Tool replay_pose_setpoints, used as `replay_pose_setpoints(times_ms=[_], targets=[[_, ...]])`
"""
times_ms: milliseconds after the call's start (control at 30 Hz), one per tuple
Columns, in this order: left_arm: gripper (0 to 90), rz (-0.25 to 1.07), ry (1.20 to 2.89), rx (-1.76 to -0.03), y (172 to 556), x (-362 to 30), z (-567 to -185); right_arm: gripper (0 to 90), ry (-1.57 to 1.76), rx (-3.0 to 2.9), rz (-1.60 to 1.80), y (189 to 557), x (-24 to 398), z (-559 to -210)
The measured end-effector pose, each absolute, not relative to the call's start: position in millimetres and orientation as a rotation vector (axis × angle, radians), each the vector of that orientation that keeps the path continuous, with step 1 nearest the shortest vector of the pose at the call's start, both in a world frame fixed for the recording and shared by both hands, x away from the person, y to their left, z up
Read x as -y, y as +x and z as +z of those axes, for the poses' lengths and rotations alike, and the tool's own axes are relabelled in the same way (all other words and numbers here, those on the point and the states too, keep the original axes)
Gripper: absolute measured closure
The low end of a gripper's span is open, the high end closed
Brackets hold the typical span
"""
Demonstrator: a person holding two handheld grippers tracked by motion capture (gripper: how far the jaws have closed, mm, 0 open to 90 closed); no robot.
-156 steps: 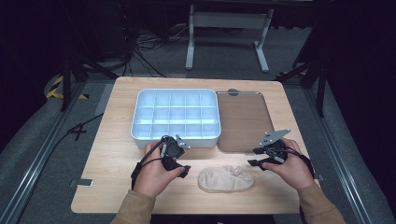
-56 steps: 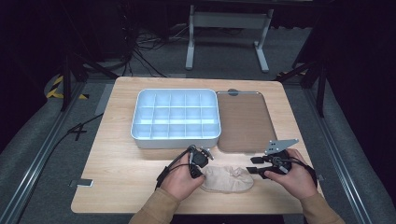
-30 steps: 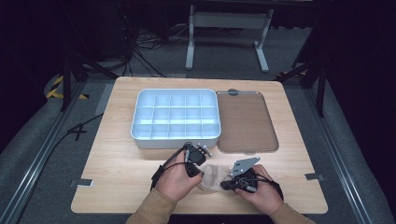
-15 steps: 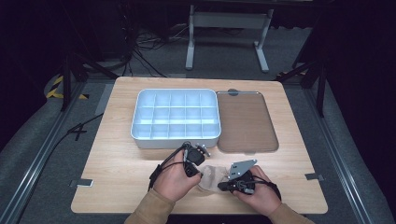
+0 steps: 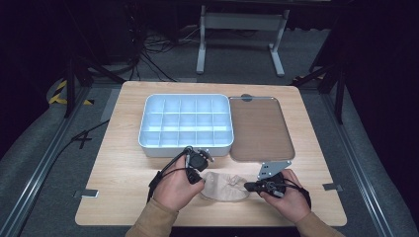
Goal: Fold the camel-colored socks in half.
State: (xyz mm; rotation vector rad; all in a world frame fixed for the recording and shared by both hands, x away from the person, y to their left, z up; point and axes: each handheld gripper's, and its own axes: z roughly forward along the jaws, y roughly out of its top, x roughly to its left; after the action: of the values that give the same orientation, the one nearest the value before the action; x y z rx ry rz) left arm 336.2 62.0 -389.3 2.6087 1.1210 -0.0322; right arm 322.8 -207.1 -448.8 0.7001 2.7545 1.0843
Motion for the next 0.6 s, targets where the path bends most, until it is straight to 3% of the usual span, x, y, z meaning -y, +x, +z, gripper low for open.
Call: replay_pose_setpoints(times_ms=[167,600], targets=[[85.7,-0.045,2.624,-1.126,337,-64,-390,85.4,0.668,-2.731,1.080,321,196,-457],[85.7,-0.055,2.600,-1.091,335,-62,-387,87.4,0.641,-2.706,1.050,323,191,-467]])
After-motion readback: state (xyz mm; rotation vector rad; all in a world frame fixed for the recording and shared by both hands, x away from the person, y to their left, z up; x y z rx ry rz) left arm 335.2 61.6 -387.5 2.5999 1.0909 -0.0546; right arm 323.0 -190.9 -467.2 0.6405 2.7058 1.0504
